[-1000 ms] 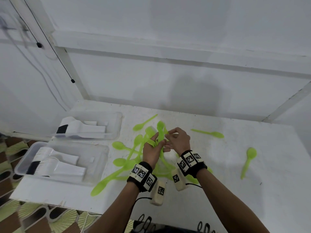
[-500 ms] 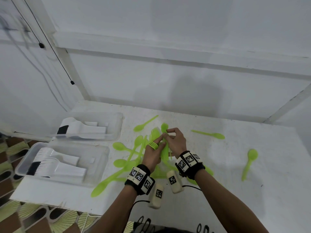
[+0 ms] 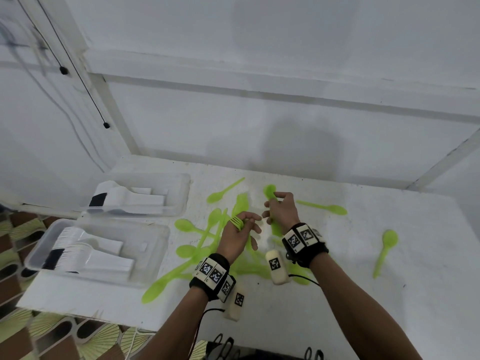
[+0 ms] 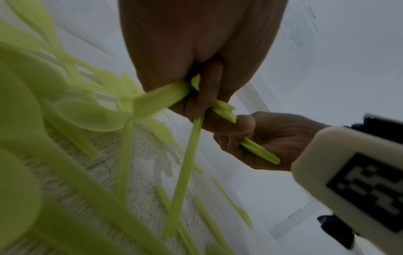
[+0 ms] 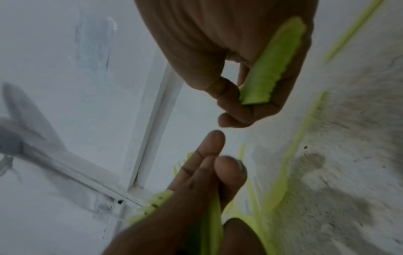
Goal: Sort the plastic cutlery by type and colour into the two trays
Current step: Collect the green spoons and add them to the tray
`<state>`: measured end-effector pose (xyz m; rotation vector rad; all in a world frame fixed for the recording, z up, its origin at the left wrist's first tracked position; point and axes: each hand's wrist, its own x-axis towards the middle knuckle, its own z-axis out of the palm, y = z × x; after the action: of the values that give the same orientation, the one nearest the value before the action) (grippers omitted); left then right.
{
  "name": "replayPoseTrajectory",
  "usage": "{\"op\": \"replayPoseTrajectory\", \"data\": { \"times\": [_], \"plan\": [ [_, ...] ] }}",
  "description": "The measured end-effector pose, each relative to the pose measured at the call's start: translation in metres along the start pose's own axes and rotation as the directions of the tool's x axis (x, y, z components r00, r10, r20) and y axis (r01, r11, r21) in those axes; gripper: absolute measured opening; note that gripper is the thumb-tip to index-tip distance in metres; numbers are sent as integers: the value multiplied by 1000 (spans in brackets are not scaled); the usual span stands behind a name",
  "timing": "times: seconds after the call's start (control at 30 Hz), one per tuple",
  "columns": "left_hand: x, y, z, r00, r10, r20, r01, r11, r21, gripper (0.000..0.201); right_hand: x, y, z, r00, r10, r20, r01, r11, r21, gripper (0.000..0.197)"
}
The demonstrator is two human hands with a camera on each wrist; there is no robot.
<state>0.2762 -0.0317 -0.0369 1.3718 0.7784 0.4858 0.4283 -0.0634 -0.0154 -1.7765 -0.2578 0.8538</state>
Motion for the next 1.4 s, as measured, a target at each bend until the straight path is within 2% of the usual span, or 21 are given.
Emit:
{"op": "replayPoseTrajectory", "data": {
  "times": [0.07, 0.17, 0.23, 0.33, 0.53, 0.6, 0.7, 0.83, 0.93, 1.07, 1.3, 1.4],
  "plan": [
    [0, 1, 0, 999, 21, 43, -21, 1000, -10, 22, 0, -5, -5, 998, 46, 46, -49, 996, 77, 37],
    [0, 3, 3, 994, 59, 94, -59, 998, -5, 23, -6, -3, -6, 992, 35, 124, -48, 994, 100, 58],
    [0, 2, 6, 987, 84, 140, -83, 996, -9, 23, -8, 1, -3, 990, 24, 139, -42, 991, 128, 64],
    [-1, 4, 5, 982, 79, 171, -76, 997, -24, 22, -9, -1, -3, 991, 18, 133, -40, 986, 164, 65],
    [0, 14, 0, 967, 81, 243, -95, 994, 45, 19, -18, -8, -4, 984, 25, 174, -45, 993, 113, 59],
    [2, 12, 1, 969, 103, 226, -115, 993, 41, 16, -17, -9, -3, 986, 22, 167, -40, 994, 104, 56],
    [-2, 11, 4, 978, 144, 152, -150, 988, 27, 3, -15, -8, -2, 986, 56, 157, -86, 977, 196, 57],
    [-5, 9, 5, 983, 179, 46, -183, 978, 96, 10, -17, -4, -2, 979, 83, 188, -135, 949, 285, 57],
    [-1, 4, 1, 985, 162, 54, -166, 983, 83, 12, -17, -3, -3, 977, 62, 202, -115, 957, 267, 58],
    [1, 7, -2, 986, 166, 21, -168, 981, 101, 14, -15, -2, 1, 996, 17, 91, -40, 965, 258, 54],
    [1, 10, -3, 991, 120, 67, -109, 984, -140, 9, -13, -1, 0, 955, 163, 247, -219, 950, 224, 57],
    [-2, 11, -2, 989, 113, 99, -91, 976, -199, 7, -11, 0, 0, 956, 152, 251, -220, 938, 269, 54]
  ]
}}
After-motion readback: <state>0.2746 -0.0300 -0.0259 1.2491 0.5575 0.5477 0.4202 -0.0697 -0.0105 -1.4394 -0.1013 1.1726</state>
